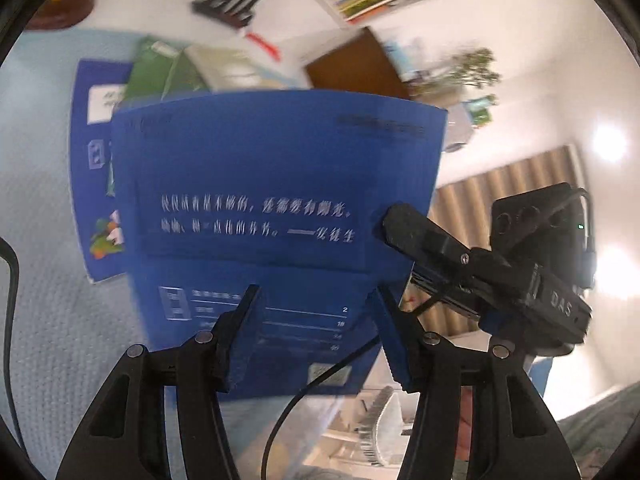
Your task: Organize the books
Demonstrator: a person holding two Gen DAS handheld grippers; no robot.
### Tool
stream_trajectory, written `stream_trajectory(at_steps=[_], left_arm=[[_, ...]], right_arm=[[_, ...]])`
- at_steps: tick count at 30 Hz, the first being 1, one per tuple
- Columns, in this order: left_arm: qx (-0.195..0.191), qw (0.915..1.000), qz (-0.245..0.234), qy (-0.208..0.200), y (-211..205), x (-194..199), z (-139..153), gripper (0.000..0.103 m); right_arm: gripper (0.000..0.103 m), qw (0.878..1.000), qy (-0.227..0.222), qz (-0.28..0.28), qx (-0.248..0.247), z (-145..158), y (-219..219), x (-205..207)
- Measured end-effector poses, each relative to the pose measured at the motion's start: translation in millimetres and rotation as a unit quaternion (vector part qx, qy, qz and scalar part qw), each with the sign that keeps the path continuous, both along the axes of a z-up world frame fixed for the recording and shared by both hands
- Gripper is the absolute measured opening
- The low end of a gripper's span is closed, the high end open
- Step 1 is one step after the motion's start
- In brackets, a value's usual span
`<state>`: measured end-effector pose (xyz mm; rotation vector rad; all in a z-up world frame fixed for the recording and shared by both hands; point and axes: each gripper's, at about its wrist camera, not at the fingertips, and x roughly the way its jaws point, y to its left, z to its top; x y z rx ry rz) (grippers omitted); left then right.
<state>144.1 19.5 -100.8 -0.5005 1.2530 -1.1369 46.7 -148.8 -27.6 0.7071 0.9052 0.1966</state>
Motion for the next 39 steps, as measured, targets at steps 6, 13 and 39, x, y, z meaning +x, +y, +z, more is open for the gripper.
stream_trajectory(at_steps=[6,13,39], left_arm=[[0.009,0.9985,0.045,0.029,82,-14,-11,0.052],[0.086,0.9746,0.201,0.049,213,-41,-38,0.052],[0.184,0.8939,0.39,0.122,191,-172,-99,0.052]], right_arm=[[0.021,0.997,0.012,0.072,0.034,-5,56,4],[0.021,0.965,0.064,0.215,0.139,-41,141,22],[0.039,0.883,0.057,0.4,-0.24,-149,148,-16]])
